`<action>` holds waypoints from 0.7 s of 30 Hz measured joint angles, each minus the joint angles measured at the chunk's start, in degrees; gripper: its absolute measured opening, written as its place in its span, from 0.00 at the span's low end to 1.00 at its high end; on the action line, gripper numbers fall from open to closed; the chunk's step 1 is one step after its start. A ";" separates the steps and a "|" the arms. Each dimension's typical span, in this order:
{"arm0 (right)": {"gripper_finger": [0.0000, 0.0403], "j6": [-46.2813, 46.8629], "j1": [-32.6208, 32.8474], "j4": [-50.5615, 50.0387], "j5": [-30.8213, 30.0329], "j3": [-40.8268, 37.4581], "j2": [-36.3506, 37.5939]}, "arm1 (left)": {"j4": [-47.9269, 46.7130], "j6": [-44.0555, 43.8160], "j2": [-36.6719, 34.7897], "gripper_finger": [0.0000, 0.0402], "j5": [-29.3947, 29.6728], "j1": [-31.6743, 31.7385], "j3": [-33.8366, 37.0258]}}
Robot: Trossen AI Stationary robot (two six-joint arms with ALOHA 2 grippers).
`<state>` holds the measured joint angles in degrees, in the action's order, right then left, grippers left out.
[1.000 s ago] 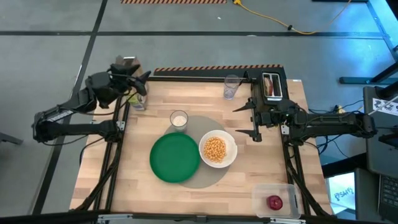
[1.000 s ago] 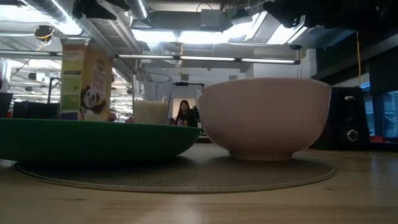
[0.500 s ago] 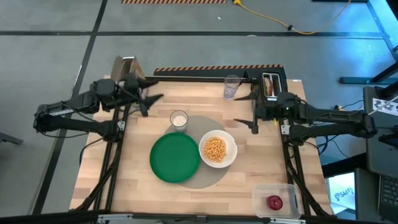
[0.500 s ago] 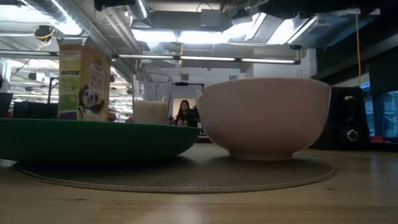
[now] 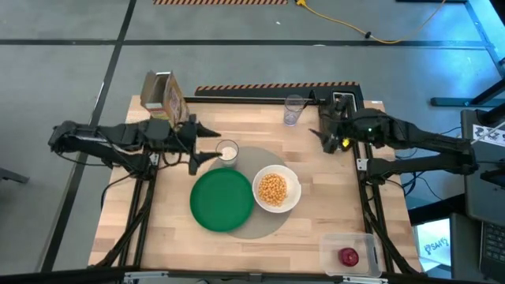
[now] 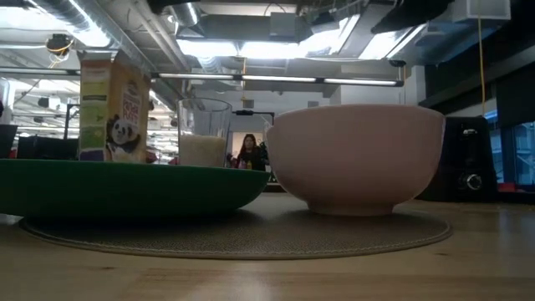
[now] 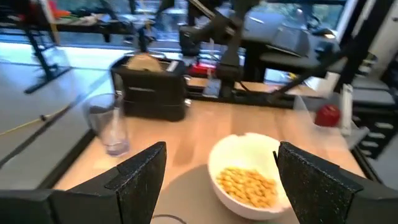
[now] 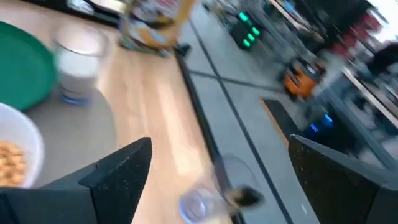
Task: Arrange a breakfast setting
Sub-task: Put the toasted bagel on top of green plate
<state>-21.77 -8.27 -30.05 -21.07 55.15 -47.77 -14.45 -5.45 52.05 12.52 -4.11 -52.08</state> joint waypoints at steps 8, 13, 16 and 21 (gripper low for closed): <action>0.90 11.20 -0.02 -12.45 -8.60 4.08 0.03 | 4.76 0.41 0.75 0.73 0.01 -8.10 4.66; 0.90 18.01 -0.95 -18.86 -12.76 4.27 0.00 | 9.96 -0.07 0.66 0.73 -0.03 -11.57 9.39; 0.90 21.56 -4.11 -22.50 -12.25 4.27 0.02 | 12.21 -0.30 0.66 0.73 -0.01 -12.73 11.98; 0.90 24.06 -11.23 -26.25 -10.87 4.27 -0.65 | 16.67 -0.39 0.66 0.73 0.00 -14.24 15.19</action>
<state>2.29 -19.50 -56.30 -31.94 59.42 -48.41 2.22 -5.84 52.71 12.52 -18.35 -36.89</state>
